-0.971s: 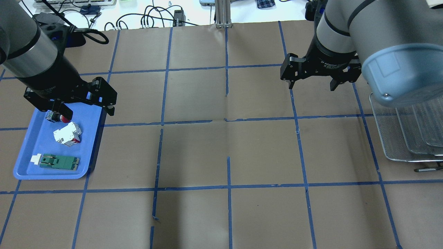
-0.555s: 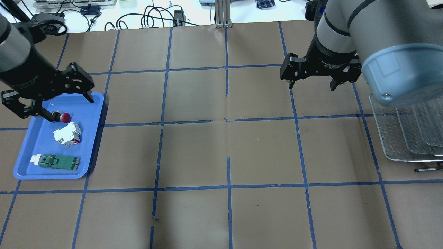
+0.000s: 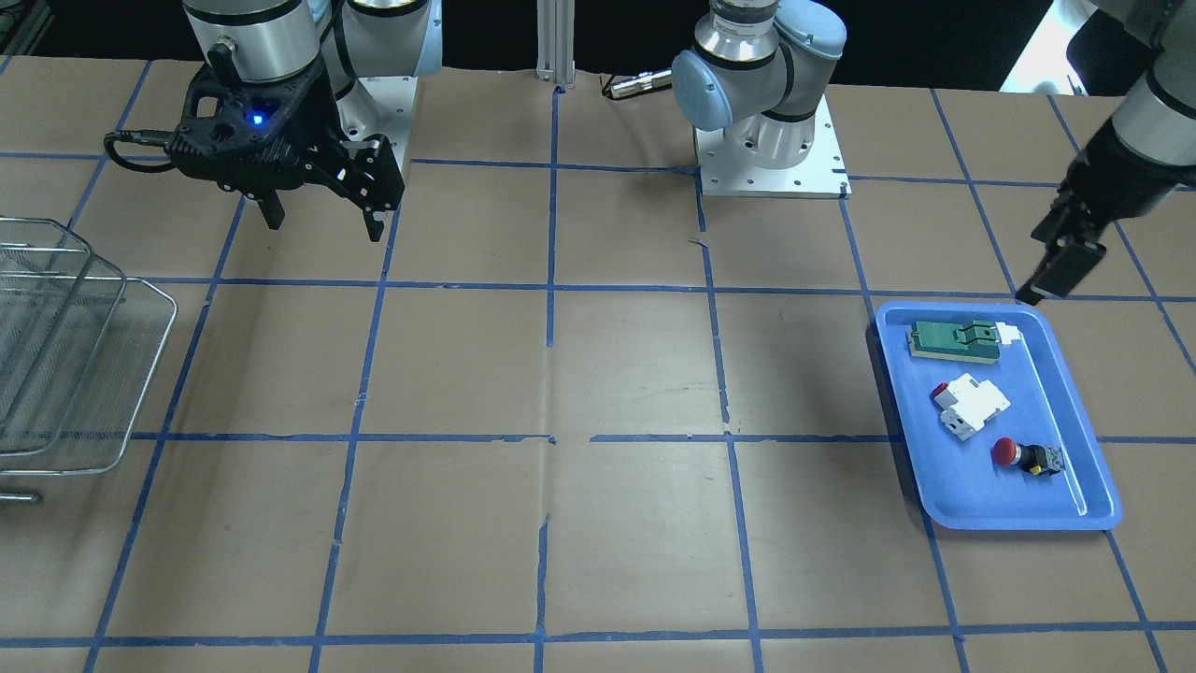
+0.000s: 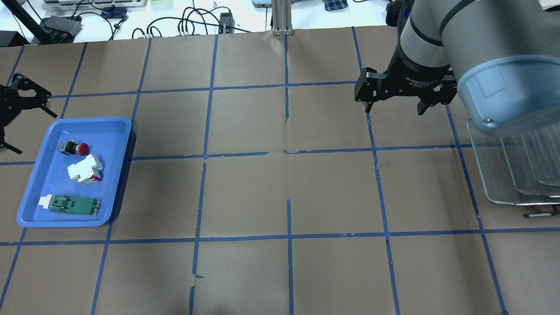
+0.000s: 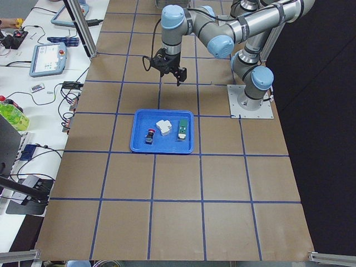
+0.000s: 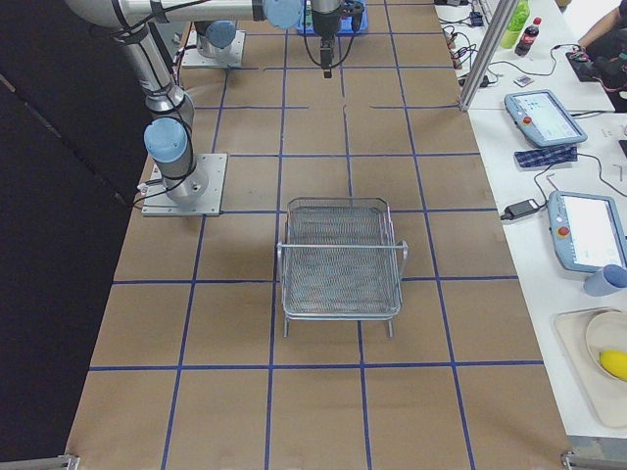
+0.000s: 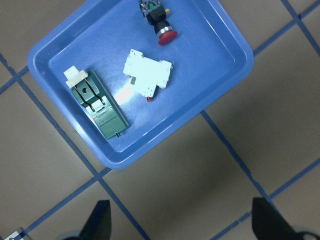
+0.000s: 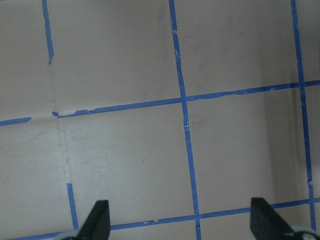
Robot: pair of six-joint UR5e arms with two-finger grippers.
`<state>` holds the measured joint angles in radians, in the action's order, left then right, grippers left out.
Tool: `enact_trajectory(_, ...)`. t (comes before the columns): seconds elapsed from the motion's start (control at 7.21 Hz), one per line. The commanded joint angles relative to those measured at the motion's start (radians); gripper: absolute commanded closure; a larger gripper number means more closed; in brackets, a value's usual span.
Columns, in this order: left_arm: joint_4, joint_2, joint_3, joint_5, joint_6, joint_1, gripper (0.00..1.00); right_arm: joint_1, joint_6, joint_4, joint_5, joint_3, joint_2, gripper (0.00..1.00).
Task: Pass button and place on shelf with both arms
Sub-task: 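Move the left gripper above the red push button and align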
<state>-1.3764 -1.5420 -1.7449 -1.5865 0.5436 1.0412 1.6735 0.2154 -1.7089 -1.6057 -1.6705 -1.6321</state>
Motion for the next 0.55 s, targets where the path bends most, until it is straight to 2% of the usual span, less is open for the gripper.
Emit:
enact_trajectory(0.0, 0.151, -0.119, -0.01, 0.0, 0.033, -0.084, 0.0, 0.0, -0.005, 0.002, -0.003, 0.0, -0.002, 0.0)
enact_trajectory(0.14, 0.154, -0.172, -0.01, 0.0, 0.041, -0.093, 0.0, 0.0, -0.005, 0.003, -0.003, 0.0, -0.002, 0.0)
enact_trajectory(0.42, 0.291, -0.278, 0.005, -0.003, 0.081, -0.105, 0.0, 0.0, -0.007, 0.003, -0.004, 0.002, -0.011, 0.0)
